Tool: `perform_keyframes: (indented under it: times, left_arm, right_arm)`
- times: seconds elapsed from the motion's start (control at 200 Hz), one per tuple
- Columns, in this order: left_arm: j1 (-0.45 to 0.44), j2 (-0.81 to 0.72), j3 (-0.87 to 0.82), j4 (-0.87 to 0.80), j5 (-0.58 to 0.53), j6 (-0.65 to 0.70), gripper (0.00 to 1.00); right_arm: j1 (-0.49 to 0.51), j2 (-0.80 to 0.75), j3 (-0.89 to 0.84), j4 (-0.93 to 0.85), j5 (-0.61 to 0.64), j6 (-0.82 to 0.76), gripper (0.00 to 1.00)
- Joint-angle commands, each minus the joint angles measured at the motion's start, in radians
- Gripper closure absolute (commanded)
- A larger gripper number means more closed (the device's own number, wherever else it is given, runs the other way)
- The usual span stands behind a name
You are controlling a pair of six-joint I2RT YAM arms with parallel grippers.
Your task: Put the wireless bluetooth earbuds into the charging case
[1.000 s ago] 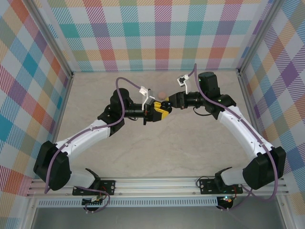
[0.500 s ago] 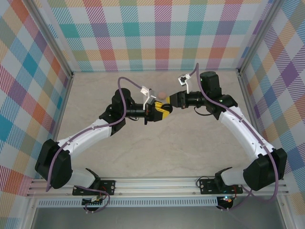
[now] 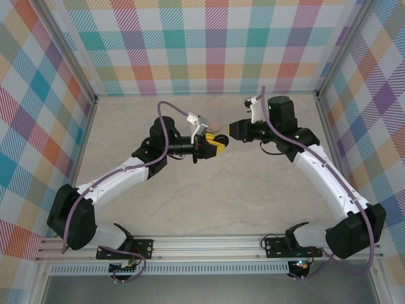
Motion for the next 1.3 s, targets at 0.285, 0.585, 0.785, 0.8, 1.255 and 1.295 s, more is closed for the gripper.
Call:
perform_keyframes:
  times: [0.285,0.585,0.785,0.8,1.255,1.295]
  left_arm:
    - [0.046,0.060,0.090,-0.086,-0.151,-0.167,0.87]
    - [0.094,0.158,0.183,-0.305,-0.299,-0.247,0.84]
    - [0.112,0.266,0.229,-0.381,-0.326,-0.289,0.84]
    - [0.113,0.273,0.233,-0.383,-0.325,-0.291,0.84]
    - [0.135,0.533,0.339,-0.435,-0.284,-0.383,0.84]
    - [0.137,0.551,0.351,-0.441,-0.284,-0.387,0.84]
  right_arm:
    - [0.001,-0.047,-0.033,-0.098,0.349,0.035,0.68]
    - [0.001,-0.041,-0.054,-0.110,0.362,0.036,0.67]
    - [0.002,-0.035,-0.061,-0.116,0.363,0.037,0.67]
    - [0.001,-0.034,-0.061,-0.115,0.364,0.038,0.67]
    - [0.001,-0.037,-0.072,-0.126,0.358,0.048,0.66]
    - [0.001,-0.036,-0.072,-0.129,0.357,0.049,0.66]
